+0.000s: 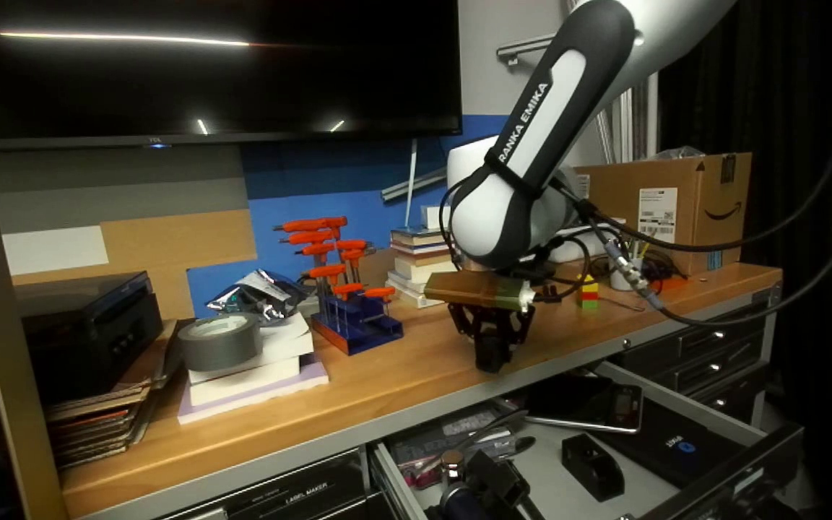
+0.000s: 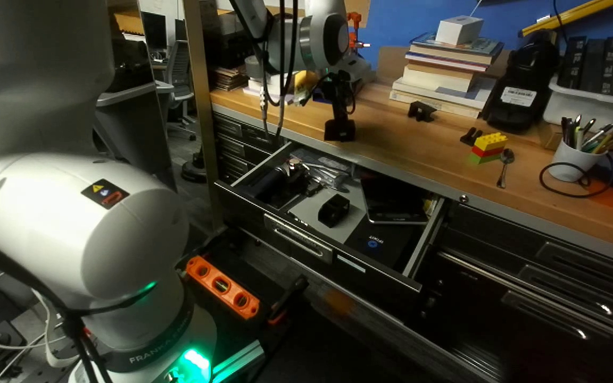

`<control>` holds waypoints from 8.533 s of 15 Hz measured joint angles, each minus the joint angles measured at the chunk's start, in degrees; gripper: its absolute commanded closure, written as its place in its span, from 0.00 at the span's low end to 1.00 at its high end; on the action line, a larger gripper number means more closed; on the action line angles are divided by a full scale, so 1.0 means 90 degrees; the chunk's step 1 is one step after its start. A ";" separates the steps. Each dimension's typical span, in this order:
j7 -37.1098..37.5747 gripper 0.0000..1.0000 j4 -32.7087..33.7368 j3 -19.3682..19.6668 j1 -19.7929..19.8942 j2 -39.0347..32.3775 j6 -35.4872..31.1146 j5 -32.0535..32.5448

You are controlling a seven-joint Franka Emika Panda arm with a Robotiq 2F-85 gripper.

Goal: Put the three black objects in the open drawer then close the drawer

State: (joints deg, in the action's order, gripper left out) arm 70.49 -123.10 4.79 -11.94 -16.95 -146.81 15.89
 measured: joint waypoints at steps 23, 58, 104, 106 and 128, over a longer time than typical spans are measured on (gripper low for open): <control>-0.4581 0.25 -0.1933 -0.0338 0.0526 -0.0379 -0.1802 -0.1186; -0.4758 0.00 0.1416 0.0006 0.0348 -0.0673 -0.1595 -0.0572; -0.4841 0.00 0.5829 0.1245 0.0459 -0.3857 0.0162 -0.0647; -0.4841 0.00 0.5844 0.1245 0.0458 -0.3873 0.0202 -0.0647; -0.4845 0.38 0.6051 0.1122 0.0460 -0.3902 0.0898 -0.0651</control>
State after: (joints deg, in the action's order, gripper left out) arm 26.88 -68.64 14.88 -7.79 -52.06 -138.73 10.04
